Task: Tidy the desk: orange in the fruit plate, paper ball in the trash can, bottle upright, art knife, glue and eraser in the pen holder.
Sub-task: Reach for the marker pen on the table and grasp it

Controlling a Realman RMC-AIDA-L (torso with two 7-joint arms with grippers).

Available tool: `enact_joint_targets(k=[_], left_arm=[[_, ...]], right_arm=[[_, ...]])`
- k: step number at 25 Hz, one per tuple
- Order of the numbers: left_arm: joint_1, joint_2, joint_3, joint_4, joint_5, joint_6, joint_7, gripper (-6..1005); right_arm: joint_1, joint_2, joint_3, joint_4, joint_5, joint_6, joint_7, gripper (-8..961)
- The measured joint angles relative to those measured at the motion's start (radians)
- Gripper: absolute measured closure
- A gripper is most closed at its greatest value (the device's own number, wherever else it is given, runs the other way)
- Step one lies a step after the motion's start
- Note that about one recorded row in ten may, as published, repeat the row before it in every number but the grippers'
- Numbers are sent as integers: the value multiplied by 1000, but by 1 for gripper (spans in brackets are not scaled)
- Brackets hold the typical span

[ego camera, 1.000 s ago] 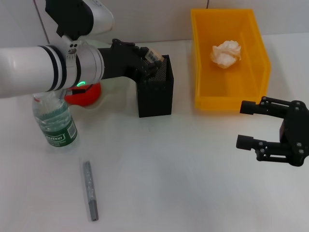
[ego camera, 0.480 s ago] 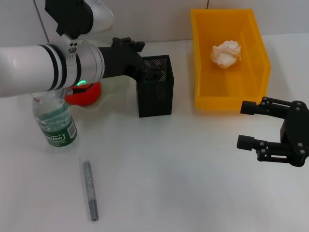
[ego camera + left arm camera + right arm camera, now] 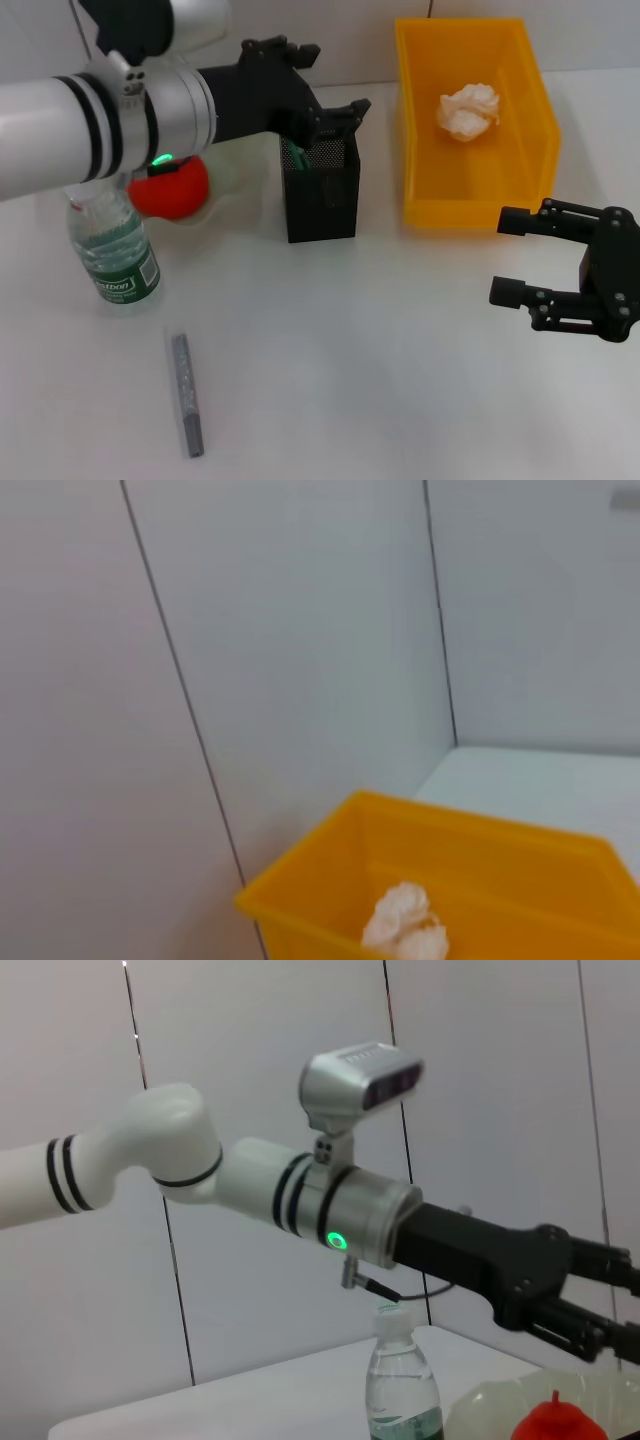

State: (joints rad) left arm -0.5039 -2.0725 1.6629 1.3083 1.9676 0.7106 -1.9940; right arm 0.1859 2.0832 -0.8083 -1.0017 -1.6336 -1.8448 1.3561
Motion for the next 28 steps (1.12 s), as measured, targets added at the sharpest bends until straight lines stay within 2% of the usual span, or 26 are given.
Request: enact_joint_targets(k=[3,4,5,7,8,9,14,15,17,21,22,28], left_arm=[[27,1,1,48,0,13,-4,188],[73,2,1,118,0,36,-7,188],[73,2,1,118,0,36,-7,189],[134,3,1,208,0,60,-29,189],[134,3,1,208,0,60,-29,189],[183,4,-11,269,4,98,-73,189],[213,6,-32,304,5,142,-93,188],[257,6,-63,344,6,196,-114,188],[276,6,-79,362,7,225,-119,188],[295,6,-96,379,8,253,-123,189],[328,6,-138,420,8,332,-139,189],[356,7,-190,491,8,483,-193,188]], right_arm=[[0,0,0,0,0,1,0,192],[1,0,1,0,0,1,0,192],[2,0,1,0,0,2,0,192],[3,-1,1,1,0,2,0,192],[3,-1,1,3,0,2,0,192],[4,-1,2,4,0,2,0,192],[7,-1,2,5,0,5,0,192],[7,-2,2,5,0,8,0,192],[7,-2,2,5,0,10,0,192],[8,-2,2,5,0,14,0,192],[9,-2,2,5,0,14,0,192],[10,-2,3,5,0,23,0,192]])
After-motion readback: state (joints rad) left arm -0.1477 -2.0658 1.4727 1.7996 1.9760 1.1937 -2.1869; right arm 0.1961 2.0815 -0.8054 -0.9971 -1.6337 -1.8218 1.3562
